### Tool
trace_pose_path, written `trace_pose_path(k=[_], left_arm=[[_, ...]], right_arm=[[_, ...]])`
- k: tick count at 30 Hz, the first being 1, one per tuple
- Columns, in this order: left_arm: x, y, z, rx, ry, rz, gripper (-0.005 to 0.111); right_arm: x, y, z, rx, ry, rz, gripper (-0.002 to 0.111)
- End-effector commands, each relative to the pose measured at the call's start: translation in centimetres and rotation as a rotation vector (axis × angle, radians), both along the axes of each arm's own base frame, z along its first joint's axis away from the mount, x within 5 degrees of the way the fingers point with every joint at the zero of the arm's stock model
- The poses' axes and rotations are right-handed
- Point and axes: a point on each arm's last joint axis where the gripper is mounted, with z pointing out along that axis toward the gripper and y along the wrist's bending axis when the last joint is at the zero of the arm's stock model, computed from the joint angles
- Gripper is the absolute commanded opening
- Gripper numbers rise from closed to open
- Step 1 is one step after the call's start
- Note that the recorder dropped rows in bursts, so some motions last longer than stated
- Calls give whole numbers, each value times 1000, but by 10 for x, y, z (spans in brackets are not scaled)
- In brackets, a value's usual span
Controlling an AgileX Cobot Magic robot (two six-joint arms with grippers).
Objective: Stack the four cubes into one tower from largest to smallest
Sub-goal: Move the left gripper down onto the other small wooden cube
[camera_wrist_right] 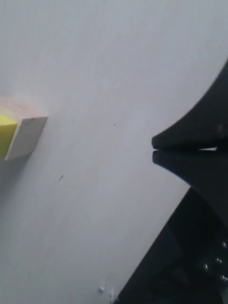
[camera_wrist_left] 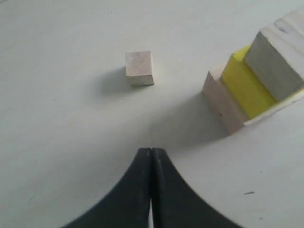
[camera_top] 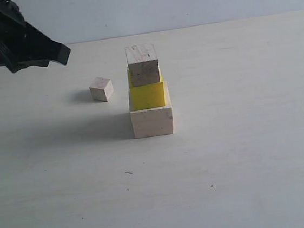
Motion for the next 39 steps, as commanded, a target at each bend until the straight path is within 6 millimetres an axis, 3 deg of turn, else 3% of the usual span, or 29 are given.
trace_pose_path(k=[1,4,8,11,17,22,30,33,36,39], left_arm=[[20,-3,-6,53,-33,-1,0],[34,1,-19,111,-27,9,0],[57,22,-48,119,69,130,0],[68,38,-65,64,163,199,0],[83,58,-87,-90,351,133,0],[99,50,-87,-240,364,68,0],[132,34,-91,-219,352,0,2],[144,31,-93,-201,331,-38,17],[157,28,-103,-200,334,-38,55],[164,27,-116,-197,355,-34,66]], right_arm=[[-22,-14,3,95,-27,18,0],[-30,-22,6,115,-65,16,0],[-36,-27,8,132,-88,15,0],[-36,-27,8,132,-88,15,0],[-35,-27,8,128,-89,14,0],[-35,-28,8,122,-94,11,0],[-35,-27,8,129,-87,6,0],[-35,-27,8,134,-82,9,0],[-35,-27,8,148,-65,-18,0],[-35,-27,8,152,-60,-25,0]])
